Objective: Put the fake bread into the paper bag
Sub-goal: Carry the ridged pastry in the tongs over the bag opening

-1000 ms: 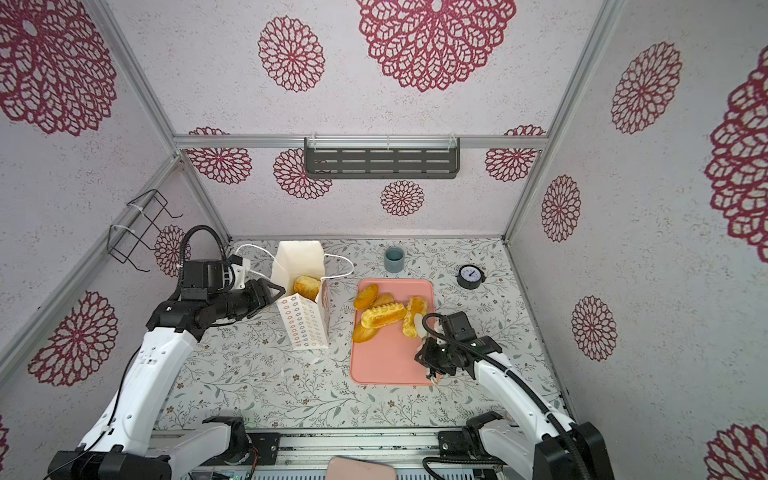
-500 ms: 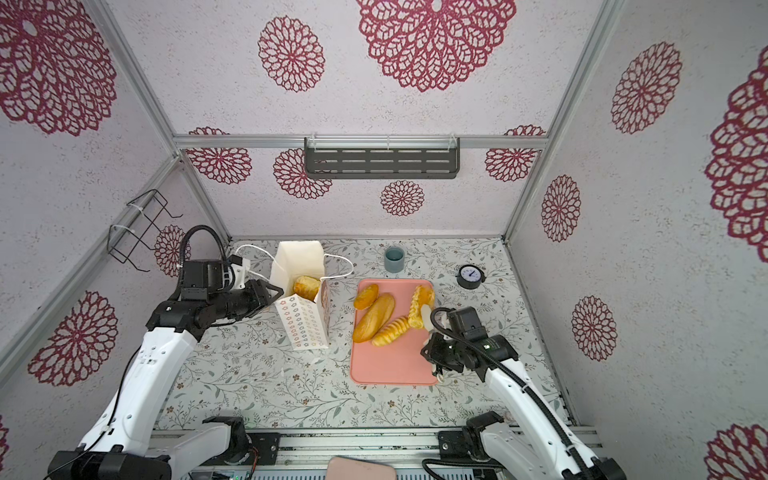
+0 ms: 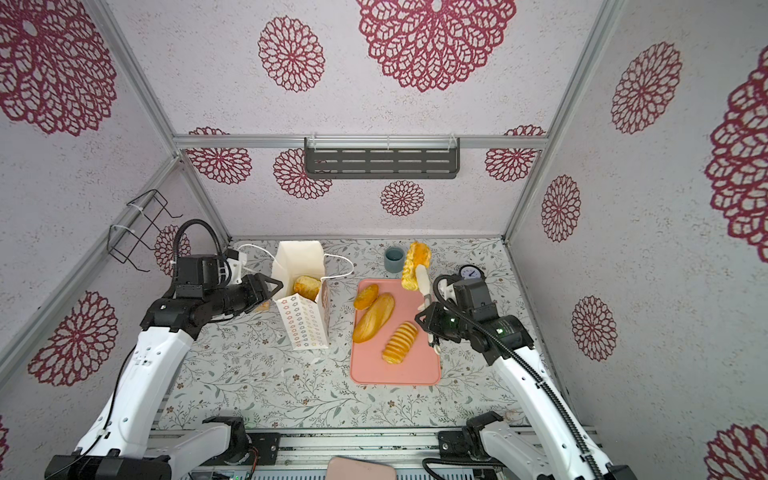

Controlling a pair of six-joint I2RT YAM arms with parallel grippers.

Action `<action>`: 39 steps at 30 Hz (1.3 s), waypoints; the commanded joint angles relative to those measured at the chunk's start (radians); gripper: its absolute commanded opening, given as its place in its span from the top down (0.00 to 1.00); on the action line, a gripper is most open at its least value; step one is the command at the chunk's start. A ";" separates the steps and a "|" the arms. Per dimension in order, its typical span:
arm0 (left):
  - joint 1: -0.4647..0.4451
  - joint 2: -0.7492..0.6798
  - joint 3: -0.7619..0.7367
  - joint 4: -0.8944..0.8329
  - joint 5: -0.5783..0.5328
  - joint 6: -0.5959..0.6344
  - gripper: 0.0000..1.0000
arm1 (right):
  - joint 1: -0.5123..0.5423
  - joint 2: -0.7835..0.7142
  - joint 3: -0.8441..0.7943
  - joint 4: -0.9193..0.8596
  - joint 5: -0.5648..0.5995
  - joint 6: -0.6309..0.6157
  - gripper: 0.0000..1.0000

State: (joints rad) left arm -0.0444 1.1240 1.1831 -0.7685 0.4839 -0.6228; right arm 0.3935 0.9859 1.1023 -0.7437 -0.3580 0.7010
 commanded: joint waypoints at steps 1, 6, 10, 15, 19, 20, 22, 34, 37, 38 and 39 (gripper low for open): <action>-0.006 0.004 0.032 0.007 -0.005 -0.002 0.49 | 0.049 0.019 0.105 0.125 -0.035 0.004 0.75; -0.006 0.008 0.039 0.010 -0.005 -0.010 0.56 | 0.194 0.114 0.234 0.174 0.018 -0.002 0.74; -0.006 0.013 0.036 0.018 -0.005 -0.016 0.61 | 0.311 0.227 0.345 0.197 0.049 -0.018 0.74; -0.006 0.018 0.027 0.020 -0.002 -0.017 0.68 | 0.421 0.373 0.493 0.176 0.096 -0.055 0.75; -0.006 0.014 0.024 0.019 -0.005 -0.021 0.74 | 0.477 0.470 0.596 0.133 0.136 -0.081 0.75; -0.006 0.014 0.024 0.019 -0.004 -0.021 0.76 | 0.488 0.490 0.619 0.119 0.149 -0.087 0.74; -0.006 0.013 0.024 0.019 -0.005 -0.021 0.78 | 0.506 0.529 0.662 0.089 0.167 -0.097 0.75; -0.006 0.008 0.016 0.017 -0.007 -0.021 0.85 | 0.561 0.612 0.737 -0.016 0.253 -0.130 0.74; -0.006 0.008 0.014 0.018 -0.008 -0.021 0.85 | 0.568 0.617 0.737 -0.031 0.271 -0.134 0.73; -0.006 0.007 0.013 0.017 -0.008 -0.022 0.86 | 0.569 0.618 0.737 -0.036 0.277 -0.135 0.73; -0.006 0.007 0.011 0.018 -0.008 -0.023 0.86 | 0.571 0.620 0.737 -0.041 0.283 -0.138 0.73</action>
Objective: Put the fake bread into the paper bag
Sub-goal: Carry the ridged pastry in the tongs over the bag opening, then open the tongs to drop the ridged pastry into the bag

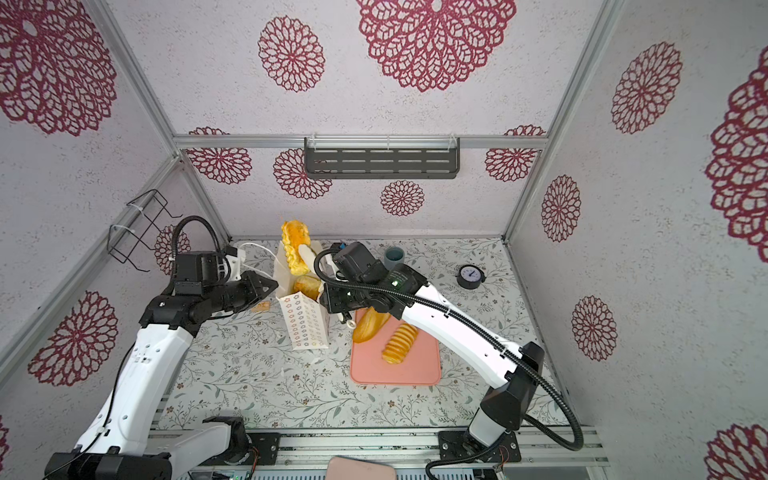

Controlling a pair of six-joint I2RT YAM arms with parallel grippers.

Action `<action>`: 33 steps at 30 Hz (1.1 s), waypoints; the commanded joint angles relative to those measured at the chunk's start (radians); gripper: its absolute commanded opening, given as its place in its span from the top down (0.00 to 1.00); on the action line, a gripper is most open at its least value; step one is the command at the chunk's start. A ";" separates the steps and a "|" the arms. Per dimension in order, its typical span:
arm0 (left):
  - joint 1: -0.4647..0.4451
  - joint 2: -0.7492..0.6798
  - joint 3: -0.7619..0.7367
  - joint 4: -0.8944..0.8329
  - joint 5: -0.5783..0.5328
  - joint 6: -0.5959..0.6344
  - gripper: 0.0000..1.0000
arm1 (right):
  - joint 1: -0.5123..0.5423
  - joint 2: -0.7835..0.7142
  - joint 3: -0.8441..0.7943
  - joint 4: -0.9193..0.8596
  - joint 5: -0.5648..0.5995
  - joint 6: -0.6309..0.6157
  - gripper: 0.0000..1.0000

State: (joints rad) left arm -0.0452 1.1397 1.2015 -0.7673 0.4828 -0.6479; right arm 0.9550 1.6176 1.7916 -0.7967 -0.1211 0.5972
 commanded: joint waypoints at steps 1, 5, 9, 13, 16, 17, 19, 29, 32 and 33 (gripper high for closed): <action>-0.005 -0.010 -0.009 0.016 -0.007 0.003 0.86 | 0.012 -0.010 0.047 0.008 0.050 -0.036 0.73; -0.006 -0.012 -0.014 0.016 -0.009 0.005 0.87 | 0.022 -0.005 0.045 -0.010 0.063 -0.040 0.72; -0.005 -0.018 -0.015 0.013 -0.012 0.004 0.87 | 0.028 -0.002 0.038 -0.015 0.070 -0.040 0.71; -0.005 -0.026 -0.020 0.013 -0.015 0.003 0.87 | 0.032 -0.005 0.034 -0.012 0.072 -0.039 0.69; -0.005 -0.027 -0.023 0.012 -0.015 0.003 0.87 | 0.034 -0.005 0.034 -0.010 0.072 -0.039 0.66; -0.004 -0.027 -0.022 0.012 -0.015 0.003 0.87 | 0.034 -0.007 0.032 -0.008 0.072 -0.038 0.65; -0.005 -0.028 -0.022 0.010 -0.015 0.002 0.87 | 0.034 -0.009 0.030 -0.005 0.072 -0.037 0.63; -0.005 -0.031 -0.020 0.008 -0.016 0.004 0.87 | 0.037 -0.032 0.026 0.010 0.077 -0.029 0.60; -0.005 -0.032 -0.021 0.007 -0.016 0.005 0.87 | 0.035 -0.050 0.029 0.008 0.089 -0.026 0.60; -0.005 -0.032 -0.022 0.008 -0.016 0.005 0.87 | 0.035 -0.060 0.031 0.006 0.098 -0.025 0.60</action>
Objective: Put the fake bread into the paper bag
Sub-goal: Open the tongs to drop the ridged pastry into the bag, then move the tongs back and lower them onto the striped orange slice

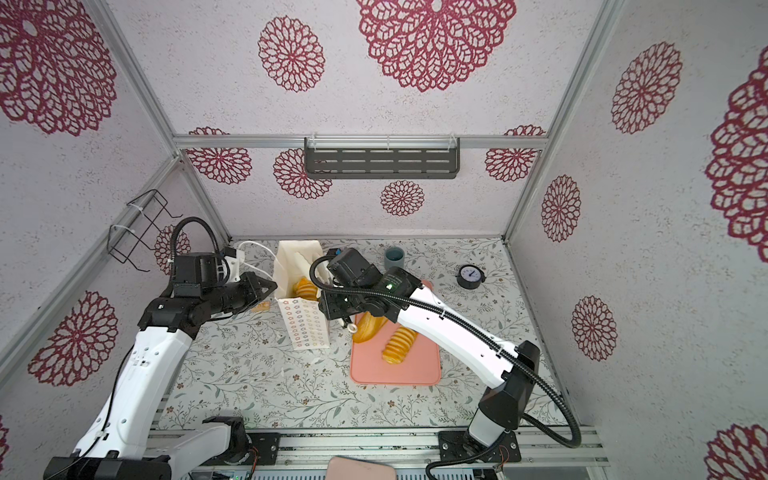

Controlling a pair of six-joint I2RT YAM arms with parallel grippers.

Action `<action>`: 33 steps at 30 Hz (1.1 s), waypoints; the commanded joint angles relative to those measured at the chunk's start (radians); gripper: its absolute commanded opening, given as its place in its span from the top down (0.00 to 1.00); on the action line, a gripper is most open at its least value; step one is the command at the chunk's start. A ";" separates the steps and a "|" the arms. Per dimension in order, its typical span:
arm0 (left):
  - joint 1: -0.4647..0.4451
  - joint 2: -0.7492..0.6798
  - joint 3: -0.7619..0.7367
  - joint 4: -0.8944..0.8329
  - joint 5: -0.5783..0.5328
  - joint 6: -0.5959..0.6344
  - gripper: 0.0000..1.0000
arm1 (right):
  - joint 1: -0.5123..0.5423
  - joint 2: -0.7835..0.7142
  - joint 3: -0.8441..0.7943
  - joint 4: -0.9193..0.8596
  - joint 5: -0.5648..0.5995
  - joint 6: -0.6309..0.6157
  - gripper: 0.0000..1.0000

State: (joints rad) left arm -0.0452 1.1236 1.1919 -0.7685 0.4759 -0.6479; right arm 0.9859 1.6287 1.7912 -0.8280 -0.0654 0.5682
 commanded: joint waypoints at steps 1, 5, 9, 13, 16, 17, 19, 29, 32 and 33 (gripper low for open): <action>-0.005 -0.017 -0.012 0.009 -0.010 0.005 0.87 | 0.004 -0.079 0.031 0.032 0.052 0.003 0.60; -0.005 -0.016 -0.012 0.008 -0.010 0.005 0.87 | -0.001 -0.132 0.027 0.006 0.113 0.003 0.60; -0.005 -0.018 -0.008 0.006 -0.010 0.008 0.86 | -0.023 -0.211 -0.020 -0.005 0.159 0.014 0.59; -0.005 -0.018 -0.004 0.006 -0.010 0.007 0.84 | -0.070 -0.310 -0.122 -0.003 0.171 0.035 0.59; -0.005 -0.019 -0.002 0.005 -0.010 0.006 0.81 | -0.127 -0.397 -0.233 0.003 0.156 0.063 0.59; -0.005 -0.019 0.000 0.005 -0.009 0.007 0.80 | -0.151 -0.432 -0.277 0.005 0.148 0.077 0.59; -0.005 -0.018 0.003 0.003 -0.010 0.008 0.78 | -0.202 -0.497 -0.368 0.008 0.119 0.101 0.59; -0.005 -0.012 0.012 -0.003 -0.011 0.017 0.76 | -0.342 -0.732 -0.763 -0.056 0.006 0.174 0.58; -0.005 -0.007 0.015 -0.012 -0.013 0.023 0.76 | -0.351 -0.773 -0.848 -0.082 -0.019 0.186 0.58; -0.005 -0.007 0.015 -0.014 -0.013 0.026 0.76 | -0.352 -0.786 -0.873 -0.088 -0.030 0.191 0.58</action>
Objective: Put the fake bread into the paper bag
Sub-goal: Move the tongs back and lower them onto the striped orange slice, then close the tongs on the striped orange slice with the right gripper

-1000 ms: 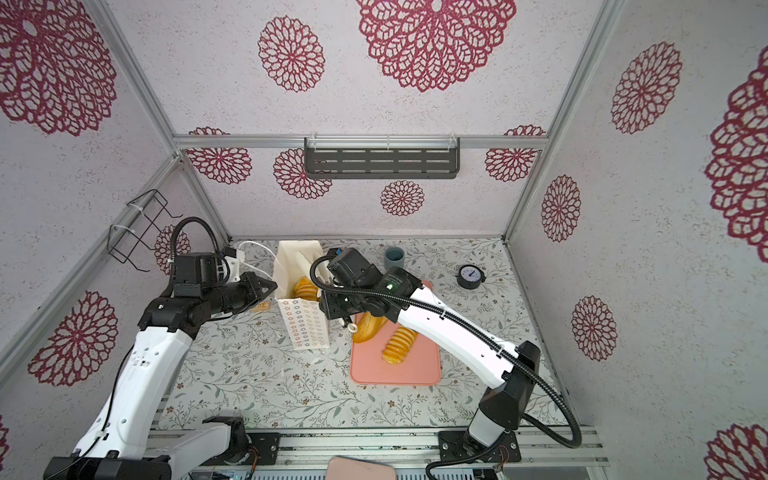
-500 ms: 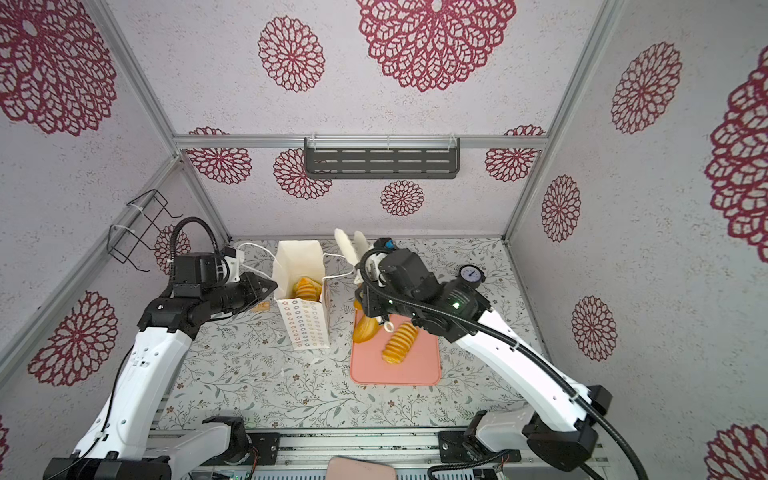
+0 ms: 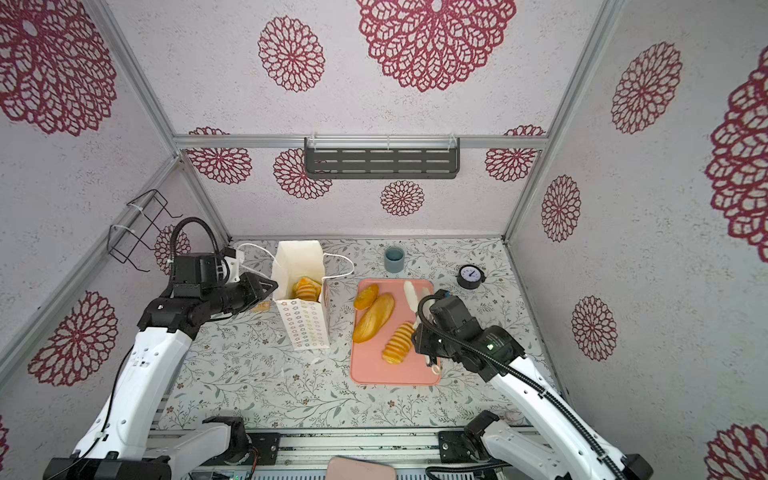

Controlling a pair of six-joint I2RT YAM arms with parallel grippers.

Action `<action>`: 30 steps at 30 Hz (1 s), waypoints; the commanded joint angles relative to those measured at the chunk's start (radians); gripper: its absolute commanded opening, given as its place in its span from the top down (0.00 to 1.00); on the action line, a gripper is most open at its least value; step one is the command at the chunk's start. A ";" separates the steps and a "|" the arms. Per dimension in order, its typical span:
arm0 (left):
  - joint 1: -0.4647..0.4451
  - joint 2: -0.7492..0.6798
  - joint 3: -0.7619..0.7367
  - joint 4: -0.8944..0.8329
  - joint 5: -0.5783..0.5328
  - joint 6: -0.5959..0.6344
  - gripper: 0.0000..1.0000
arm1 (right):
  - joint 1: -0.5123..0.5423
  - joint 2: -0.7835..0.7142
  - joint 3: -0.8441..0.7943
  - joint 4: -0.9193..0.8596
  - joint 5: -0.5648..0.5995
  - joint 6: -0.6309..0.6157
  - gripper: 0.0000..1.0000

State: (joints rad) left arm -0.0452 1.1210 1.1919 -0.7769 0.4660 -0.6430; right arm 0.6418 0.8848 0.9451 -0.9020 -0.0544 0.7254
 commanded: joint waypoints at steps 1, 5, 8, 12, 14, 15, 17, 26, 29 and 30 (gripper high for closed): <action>-0.005 -0.003 0.015 -0.005 -0.004 0.021 0.76 | -0.008 -0.053 -0.046 -0.017 -0.051 0.038 0.58; -0.005 -0.003 0.015 -0.003 -0.006 0.022 0.76 | -0.010 -0.092 -0.128 -0.011 -0.113 0.060 0.58; -0.005 -0.003 0.012 -0.002 -0.006 0.022 0.76 | -0.010 -0.108 -0.182 0.007 -0.161 0.080 0.57; -0.005 -0.006 0.003 0.001 -0.006 0.020 0.76 | -0.010 -0.113 -0.239 0.042 -0.219 0.098 0.56; -0.006 -0.007 -0.004 0.006 -0.006 0.019 0.76 | -0.010 -0.106 -0.263 0.068 -0.248 0.105 0.55; -0.005 -0.009 -0.007 0.006 -0.006 0.019 0.76 | -0.010 -0.100 -0.275 0.080 -0.262 0.109 0.55; -0.005 -0.011 -0.009 0.008 -0.006 0.019 0.76 | -0.010 -0.086 -0.293 0.103 -0.282 0.111 0.54; -0.005 -0.014 -0.014 0.010 -0.007 0.020 0.76 | -0.009 -0.028 -0.318 0.138 -0.302 0.106 0.49; -0.005 -0.015 -0.016 0.013 -0.007 0.019 0.76 | -0.010 -0.013 -0.322 0.150 -0.303 0.105 0.48; -0.005 -0.016 -0.015 0.014 -0.007 0.019 0.76 | -0.010 -0.007 -0.325 0.157 -0.305 0.106 0.47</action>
State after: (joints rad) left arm -0.0452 1.1210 1.1862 -0.7765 0.4610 -0.6369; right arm 0.6373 0.8711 0.6167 -0.7773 -0.3447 0.8162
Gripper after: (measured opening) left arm 0.241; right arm 0.526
